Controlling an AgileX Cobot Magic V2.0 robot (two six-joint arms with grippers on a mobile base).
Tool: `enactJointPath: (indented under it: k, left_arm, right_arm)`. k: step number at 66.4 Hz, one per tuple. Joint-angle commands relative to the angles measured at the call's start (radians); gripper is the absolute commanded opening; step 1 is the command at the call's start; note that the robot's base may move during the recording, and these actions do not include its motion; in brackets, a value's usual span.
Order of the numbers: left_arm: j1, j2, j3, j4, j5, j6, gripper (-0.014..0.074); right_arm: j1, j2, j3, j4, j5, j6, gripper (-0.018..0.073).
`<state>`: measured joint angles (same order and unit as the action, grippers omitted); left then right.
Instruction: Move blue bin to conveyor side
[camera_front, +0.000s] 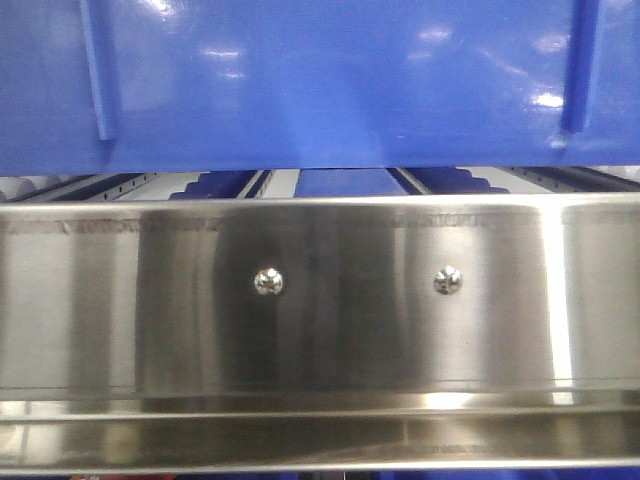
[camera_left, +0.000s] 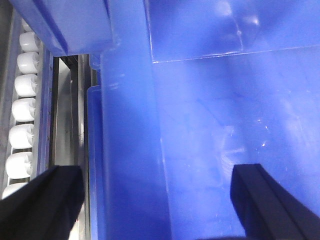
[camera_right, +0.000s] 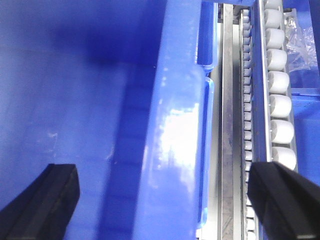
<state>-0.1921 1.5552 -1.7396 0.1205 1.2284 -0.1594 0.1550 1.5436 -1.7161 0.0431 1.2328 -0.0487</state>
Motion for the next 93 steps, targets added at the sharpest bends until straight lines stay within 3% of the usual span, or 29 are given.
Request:
enactJointPath:
  k: [1, 18, 56, 63, 68, 73, 83, 90, 93]
  left_arm:
    - [-0.005, -0.002, -0.001, -0.002, -0.007, -0.009, 0.0498]
    - [-0.005, -0.002, -0.001, -0.002, -0.007, -0.009, 0.0498]
    - [-0.005, -0.002, -0.001, -0.002, -0.007, -0.009, 0.0498]
    - [-0.005, -0.002, -0.001, -0.002, -0.007, -0.009, 0.0468]
    - [-0.005, -0.002, -0.001, -0.002, -0.007, -0.009, 0.0389]
    - [-0.005, -0.002, -0.001, -0.002, -0.007, -0.009, 0.0263]
    - [-0.005, -0.002, -0.001, -0.002, -0.007, -0.009, -0.004]
    - [-0.005, -0.002, -0.001, -0.002, -0.007, -0.009, 0.0001]
    - [-0.005, -0.002, -0.001, -0.002, -0.007, -0.009, 0.0]
  right_arm:
    - [0.002, 0.001, -0.01, -0.005, -0.012, 0.018, 0.057]
    - [0.002, 0.011, -0.01, -0.005, -0.012, 0.075, 0.057]
    - [0.002, 0.011, -0.01, -0.005, -0.012, 0.075, 0.057]
    - [0.002, 0.011, -0.01, -0.005, -0.012, 0.075, 0.057]
    - [0.002, 0.011, -0.01, -0.005, -0.012, 0.075, 0.0552]
    - [0.002, 0.011, -0.01, -0.005, -0.012, 0.075, 0.0489]
    - [0.002, 0.011, -0.01, -0.005, -0.012, 0.075, 0.0181]
    - [0.002, 0.011, -0.01, -0.005, -0.012, 0.075, -0.0081]
    - [0.002, 0.011, -0.01, -0.005, -0.012, 0.075, -0.0089]
